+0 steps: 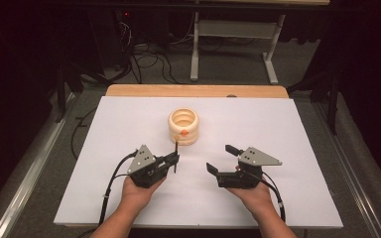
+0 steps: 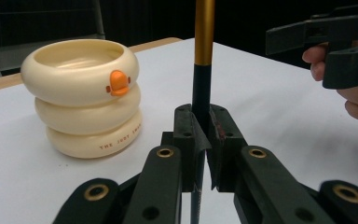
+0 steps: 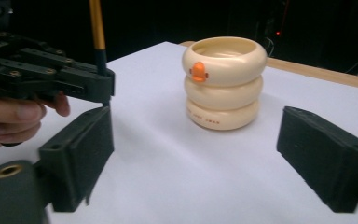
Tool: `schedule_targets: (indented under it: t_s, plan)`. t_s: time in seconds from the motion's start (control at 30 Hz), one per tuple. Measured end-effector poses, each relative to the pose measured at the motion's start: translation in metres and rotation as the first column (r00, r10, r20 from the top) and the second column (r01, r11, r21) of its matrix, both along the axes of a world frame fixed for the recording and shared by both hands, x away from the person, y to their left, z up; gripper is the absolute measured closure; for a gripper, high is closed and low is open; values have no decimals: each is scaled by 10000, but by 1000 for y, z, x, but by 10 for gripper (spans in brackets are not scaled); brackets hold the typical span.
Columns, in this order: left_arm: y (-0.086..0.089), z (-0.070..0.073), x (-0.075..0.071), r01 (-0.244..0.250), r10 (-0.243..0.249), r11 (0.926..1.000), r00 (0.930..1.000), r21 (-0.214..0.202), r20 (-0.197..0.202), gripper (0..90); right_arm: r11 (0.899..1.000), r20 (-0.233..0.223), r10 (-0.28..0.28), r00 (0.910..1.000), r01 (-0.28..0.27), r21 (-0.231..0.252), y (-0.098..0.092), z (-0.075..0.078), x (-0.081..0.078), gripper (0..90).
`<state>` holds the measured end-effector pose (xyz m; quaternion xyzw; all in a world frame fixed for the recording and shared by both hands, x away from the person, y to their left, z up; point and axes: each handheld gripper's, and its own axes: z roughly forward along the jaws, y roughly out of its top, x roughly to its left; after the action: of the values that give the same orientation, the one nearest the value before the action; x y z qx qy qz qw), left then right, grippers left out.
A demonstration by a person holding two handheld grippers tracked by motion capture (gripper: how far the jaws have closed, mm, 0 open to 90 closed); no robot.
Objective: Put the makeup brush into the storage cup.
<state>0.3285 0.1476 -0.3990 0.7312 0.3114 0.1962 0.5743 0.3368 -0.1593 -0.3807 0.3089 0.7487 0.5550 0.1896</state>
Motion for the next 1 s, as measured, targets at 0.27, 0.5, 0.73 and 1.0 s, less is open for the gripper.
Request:
schedule_targets:
  t_s: [0.27, 0.5, 0.73, 1.0]
  plan:
    - [12, 1, 4, -380, 380, 9993, 9993, 22, 73, 830, 9987, -125, -372, 9992, 367, -342, -9, -8, 3, 10]
    - [21, 1, 6, -667, 667, 9978, 9978, 6, 69, 830, 9970, -23, -597, 9982, 596, -497, -17, -9, 3, 9]
    - [27, 3, 8, -812, 812, 9967, 9966, -47, 102, 829, 9953, -6, -790, 9969, 789, -562, -28, -10, 4, 9]
    - [34, 6, 9, -1034, 1036, 9945, 9945, -135, 172, 830, 9933, -19, -1043, 9945, 1041, -506, -43, -11, 3, 9]
